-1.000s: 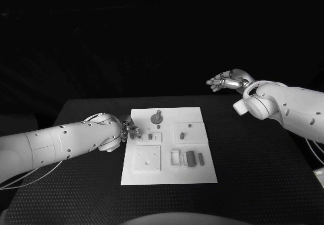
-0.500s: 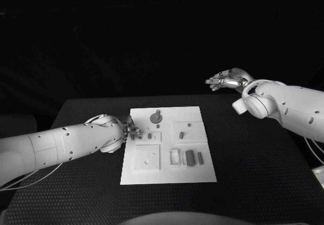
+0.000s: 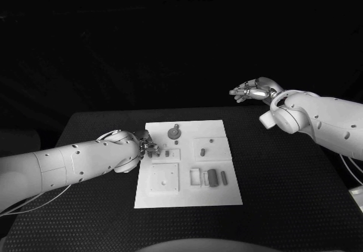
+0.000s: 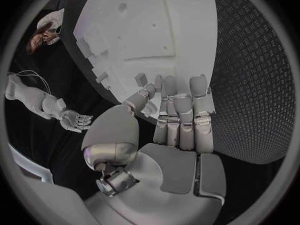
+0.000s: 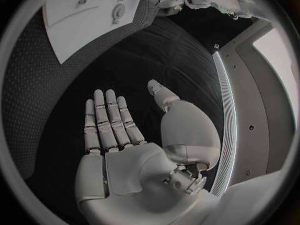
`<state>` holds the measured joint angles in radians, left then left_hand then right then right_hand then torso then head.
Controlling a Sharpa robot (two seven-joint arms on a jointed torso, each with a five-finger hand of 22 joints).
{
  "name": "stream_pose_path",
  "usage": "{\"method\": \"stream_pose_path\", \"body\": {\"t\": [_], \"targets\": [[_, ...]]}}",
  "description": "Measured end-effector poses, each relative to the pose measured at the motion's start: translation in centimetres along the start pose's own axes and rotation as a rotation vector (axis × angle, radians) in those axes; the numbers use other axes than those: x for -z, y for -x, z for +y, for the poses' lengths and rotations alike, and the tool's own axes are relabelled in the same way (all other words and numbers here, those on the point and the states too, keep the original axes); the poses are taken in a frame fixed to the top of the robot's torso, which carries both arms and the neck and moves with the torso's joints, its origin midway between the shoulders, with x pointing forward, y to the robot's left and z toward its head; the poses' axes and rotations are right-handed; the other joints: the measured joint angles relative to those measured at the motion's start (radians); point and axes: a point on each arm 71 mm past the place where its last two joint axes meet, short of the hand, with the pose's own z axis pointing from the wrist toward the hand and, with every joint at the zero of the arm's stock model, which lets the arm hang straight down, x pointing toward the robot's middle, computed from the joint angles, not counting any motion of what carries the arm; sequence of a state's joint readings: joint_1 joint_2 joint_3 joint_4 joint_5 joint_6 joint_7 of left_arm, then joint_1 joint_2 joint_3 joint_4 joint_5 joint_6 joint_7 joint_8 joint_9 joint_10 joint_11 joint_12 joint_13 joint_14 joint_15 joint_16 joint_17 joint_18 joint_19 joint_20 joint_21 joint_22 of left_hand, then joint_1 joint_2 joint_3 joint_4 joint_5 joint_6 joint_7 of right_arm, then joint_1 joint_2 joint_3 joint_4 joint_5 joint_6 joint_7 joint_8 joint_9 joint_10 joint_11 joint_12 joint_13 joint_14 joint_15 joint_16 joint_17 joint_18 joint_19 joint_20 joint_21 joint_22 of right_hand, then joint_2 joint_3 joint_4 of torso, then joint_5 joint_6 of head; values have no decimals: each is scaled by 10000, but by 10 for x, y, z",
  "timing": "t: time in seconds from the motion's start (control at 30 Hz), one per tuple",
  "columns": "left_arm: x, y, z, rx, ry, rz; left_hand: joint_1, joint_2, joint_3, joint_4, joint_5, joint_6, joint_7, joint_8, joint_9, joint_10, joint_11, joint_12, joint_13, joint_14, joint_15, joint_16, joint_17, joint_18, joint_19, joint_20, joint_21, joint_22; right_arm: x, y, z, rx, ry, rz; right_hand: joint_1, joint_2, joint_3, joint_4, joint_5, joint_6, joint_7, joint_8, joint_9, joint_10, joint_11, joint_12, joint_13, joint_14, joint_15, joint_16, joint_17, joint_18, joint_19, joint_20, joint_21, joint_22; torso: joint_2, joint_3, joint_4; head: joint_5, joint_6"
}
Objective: Assemble the parts on the task board
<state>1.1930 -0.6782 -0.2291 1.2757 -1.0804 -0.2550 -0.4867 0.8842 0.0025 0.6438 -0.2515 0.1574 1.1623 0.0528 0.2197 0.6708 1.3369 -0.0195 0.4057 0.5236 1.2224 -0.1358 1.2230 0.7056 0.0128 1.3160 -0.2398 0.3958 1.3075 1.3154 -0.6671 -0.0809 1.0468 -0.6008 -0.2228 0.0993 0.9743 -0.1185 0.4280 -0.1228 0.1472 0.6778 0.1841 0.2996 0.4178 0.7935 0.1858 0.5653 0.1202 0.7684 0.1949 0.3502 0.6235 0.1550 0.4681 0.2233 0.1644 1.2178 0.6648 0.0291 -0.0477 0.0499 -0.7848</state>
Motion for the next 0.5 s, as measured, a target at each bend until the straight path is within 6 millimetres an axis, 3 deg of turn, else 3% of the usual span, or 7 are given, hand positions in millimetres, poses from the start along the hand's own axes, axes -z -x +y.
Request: {"method": "stream_pose_path", "body": {"t": [0.5], "targets": [[-2, -1, 1, -114, 72, 106, 2, 2, -7, 6, 7, 0, 1, 0, 0, 11, 8, 0, 8, 23, -30, -2, -22, 0, 19, 23, 0, -2, 0, 0, 0, 0, -1, -3, 0, 0, 0, 0, 0, 0, 0, 0, -8, 0, 0, 35, -8, 0, 0, 0, -2, 0, 0, 0, -37, 10, -2, 2, 0, 6, -17]]}}
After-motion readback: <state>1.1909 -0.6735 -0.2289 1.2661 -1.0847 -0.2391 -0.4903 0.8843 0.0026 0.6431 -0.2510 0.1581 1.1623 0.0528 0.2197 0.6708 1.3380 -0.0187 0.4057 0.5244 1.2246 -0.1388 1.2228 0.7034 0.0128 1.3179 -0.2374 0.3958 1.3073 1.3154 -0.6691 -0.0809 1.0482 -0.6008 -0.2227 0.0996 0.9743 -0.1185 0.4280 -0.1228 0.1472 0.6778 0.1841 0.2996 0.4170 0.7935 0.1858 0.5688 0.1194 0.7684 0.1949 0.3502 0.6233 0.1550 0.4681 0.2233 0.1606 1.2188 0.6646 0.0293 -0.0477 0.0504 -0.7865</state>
